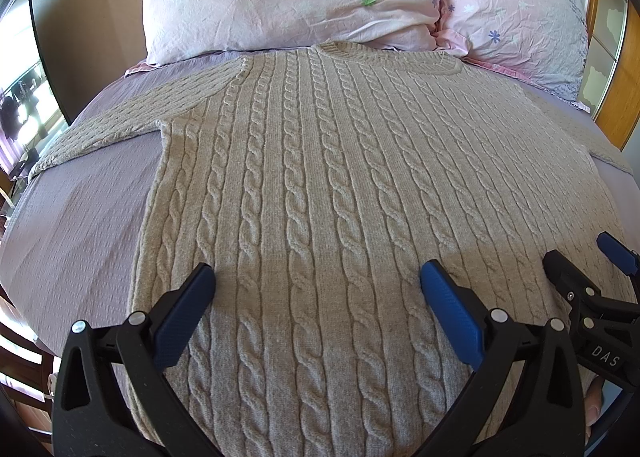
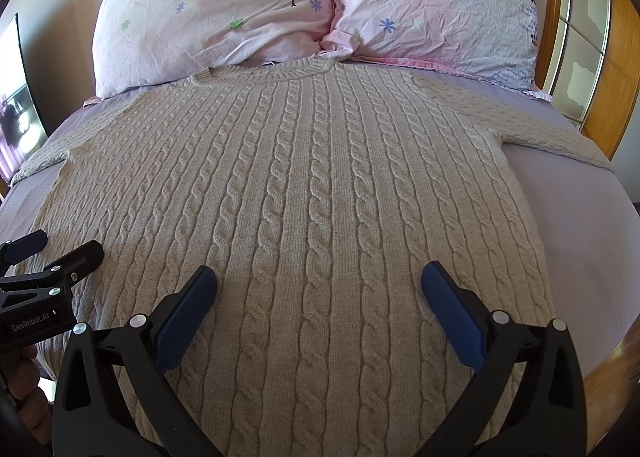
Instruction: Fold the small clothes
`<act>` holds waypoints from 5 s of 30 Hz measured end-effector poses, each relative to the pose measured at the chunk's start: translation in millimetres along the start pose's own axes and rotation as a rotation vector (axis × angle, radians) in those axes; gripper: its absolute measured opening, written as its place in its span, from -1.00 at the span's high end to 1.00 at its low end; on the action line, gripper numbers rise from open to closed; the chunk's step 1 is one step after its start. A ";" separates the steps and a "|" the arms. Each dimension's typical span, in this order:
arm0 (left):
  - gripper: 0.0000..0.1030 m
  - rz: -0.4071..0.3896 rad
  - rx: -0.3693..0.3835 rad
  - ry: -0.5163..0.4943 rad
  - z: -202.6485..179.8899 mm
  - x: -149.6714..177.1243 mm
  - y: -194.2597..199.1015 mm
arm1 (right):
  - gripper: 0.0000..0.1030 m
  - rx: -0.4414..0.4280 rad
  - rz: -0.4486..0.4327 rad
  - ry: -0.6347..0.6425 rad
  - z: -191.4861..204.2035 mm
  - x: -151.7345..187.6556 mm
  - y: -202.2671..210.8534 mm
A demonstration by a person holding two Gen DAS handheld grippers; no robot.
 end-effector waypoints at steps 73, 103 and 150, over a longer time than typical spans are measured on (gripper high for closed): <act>-0.97 -0.015 0.279 0.039 -8.7 -86.7 -43.1 | 0.66 0.330 -0.084 -1.070 -483.2 -81.2 -49.5; -0.97 0.009 0.264 0.022 -8.2 -84.1 -53.4 | 0.84 0.370 -0.188 -0.710 -423.9 -130.7 -36.5; -0.96 -0.193 0.104 0.578 239.5 -84.3 -4.9 | 0.83 -0.471 0.105 0.191 125.7 -147.0 -78.2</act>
Point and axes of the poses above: each gripper's, at about its wrist camera, not at the fingertips, and y roughly against the way its jaws point, z to its left, x to its underside, the point moved 1 cm from there along -y, roughly the way its jaws point, and after that the axes turned 1 degree about -x, right-handed, at the moved point
